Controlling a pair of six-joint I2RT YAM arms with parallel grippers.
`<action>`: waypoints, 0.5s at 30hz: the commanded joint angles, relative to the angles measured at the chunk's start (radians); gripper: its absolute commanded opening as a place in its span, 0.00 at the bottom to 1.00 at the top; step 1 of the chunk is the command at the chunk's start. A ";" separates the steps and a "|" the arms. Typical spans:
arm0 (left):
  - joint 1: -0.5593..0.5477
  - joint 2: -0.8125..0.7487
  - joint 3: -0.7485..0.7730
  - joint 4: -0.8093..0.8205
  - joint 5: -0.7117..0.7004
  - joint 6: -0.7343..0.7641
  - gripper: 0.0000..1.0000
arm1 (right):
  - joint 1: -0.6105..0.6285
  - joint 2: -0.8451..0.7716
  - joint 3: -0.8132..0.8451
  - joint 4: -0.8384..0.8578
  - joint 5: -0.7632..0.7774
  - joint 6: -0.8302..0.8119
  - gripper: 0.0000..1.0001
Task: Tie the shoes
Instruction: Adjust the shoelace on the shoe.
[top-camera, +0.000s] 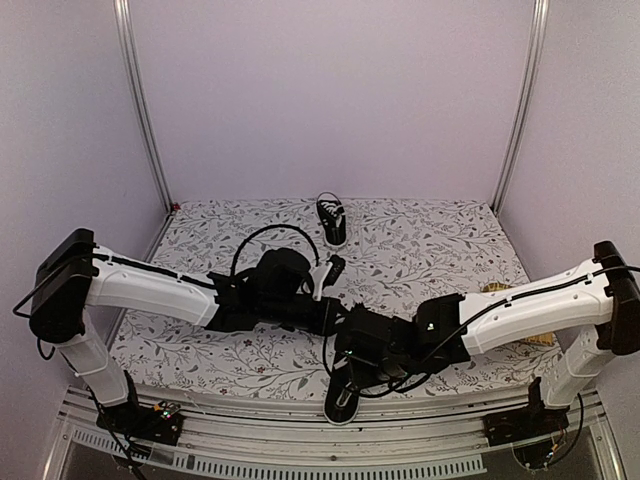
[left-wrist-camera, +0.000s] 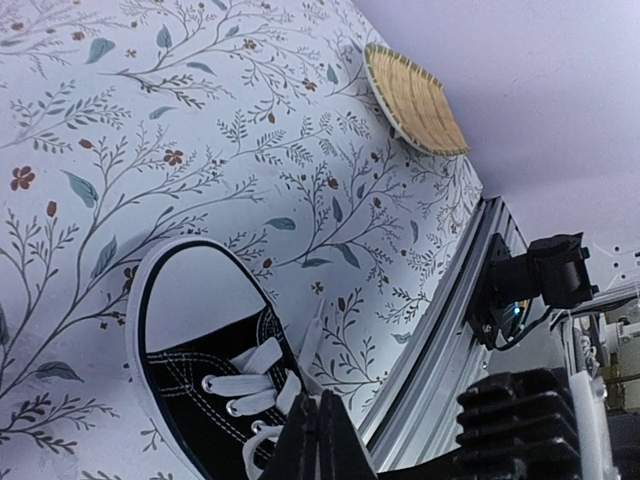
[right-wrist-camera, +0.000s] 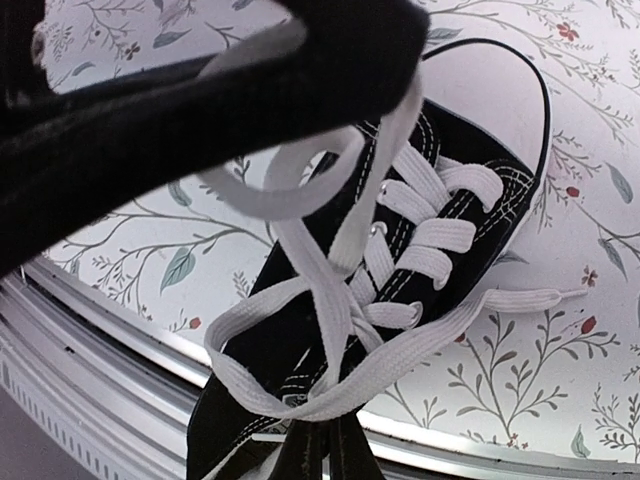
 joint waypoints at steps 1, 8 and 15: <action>-0.009 0.006 -0.001 0.030 0.009 0.001 0.00 | 0.003 -0.058 -0.024 0.066 -0.086 -0.030 0.03; -0.010 0.012 0.001 0.032 0.016 -0.002 0.00 | 0.002 -0.057 -0.053 0.101 -0.125 -0.021 0.10; -0.010 0.008 -0.005 0.034 0.016 -0.006 0.00 | -0.004 -0.055 -0.087 0.133 -0.113 0.003 0.17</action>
